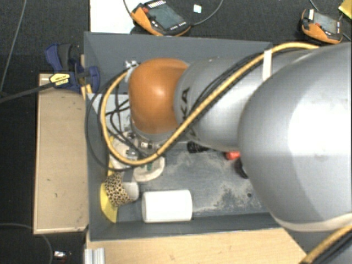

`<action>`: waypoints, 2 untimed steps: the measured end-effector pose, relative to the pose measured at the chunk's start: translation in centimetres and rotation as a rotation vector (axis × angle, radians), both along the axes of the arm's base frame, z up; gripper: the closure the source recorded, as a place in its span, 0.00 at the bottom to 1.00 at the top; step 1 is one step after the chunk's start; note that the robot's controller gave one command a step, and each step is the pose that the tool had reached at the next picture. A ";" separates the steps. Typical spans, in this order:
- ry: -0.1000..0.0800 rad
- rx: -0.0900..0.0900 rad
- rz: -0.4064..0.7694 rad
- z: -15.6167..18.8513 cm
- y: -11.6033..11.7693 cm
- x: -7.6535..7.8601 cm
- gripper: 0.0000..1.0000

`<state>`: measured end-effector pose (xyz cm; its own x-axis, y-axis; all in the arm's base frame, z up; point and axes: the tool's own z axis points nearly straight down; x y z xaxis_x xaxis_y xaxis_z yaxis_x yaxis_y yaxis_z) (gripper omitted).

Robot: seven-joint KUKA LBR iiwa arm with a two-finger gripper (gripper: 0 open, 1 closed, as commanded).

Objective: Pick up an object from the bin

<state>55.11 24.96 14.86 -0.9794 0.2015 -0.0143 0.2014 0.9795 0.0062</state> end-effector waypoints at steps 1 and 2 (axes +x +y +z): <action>0.012 -0.020 -0.150 -3.8 -1.0 0.8 0.00; 0.007 -0.003 -0.173 -2.8 -1.1 -0.1 0.00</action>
Offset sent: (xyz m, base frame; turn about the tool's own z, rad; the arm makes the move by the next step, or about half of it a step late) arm -0.0177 -0.0031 -0.0786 0.2718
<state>55.00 23.88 12.03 -0.9303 0.3667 -0.0080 0.3667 0.9303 0.0015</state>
